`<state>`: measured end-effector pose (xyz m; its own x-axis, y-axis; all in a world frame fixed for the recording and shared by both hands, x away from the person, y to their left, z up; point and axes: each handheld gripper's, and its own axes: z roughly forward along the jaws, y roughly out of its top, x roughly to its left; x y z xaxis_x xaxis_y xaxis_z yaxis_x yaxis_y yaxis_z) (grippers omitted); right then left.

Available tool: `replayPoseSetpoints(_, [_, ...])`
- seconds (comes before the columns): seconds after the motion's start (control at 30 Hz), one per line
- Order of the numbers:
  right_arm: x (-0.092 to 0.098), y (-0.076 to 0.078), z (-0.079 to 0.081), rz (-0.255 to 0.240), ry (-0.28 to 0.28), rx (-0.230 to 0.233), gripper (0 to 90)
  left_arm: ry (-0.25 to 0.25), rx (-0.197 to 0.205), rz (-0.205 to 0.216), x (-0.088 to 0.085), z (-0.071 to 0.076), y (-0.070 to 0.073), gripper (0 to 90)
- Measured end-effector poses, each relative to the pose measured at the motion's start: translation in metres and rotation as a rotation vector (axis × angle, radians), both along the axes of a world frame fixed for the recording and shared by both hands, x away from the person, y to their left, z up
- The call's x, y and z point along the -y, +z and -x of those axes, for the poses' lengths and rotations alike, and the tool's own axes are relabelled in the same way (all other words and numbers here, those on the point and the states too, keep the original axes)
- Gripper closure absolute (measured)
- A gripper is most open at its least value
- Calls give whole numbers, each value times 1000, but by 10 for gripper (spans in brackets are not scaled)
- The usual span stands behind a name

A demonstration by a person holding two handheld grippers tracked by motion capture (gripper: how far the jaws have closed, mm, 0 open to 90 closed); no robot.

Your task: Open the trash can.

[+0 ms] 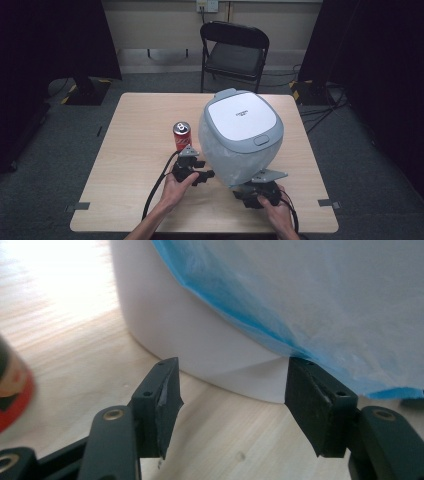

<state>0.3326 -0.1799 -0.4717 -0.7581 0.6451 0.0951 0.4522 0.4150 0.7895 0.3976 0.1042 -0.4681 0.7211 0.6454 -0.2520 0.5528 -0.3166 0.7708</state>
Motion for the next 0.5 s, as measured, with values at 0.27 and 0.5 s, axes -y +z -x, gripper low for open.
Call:
replayPoseSetpoints(0.27, [52, 0, 6, 4, -140, -9, 372, 32, 18, 0, -7, -1, 5, 365])
replayPoseSetpoints(0.5, [81, 1, -16, 38, -313, 26, 339, 56, 27, -12, -7, -4, 6, 358])
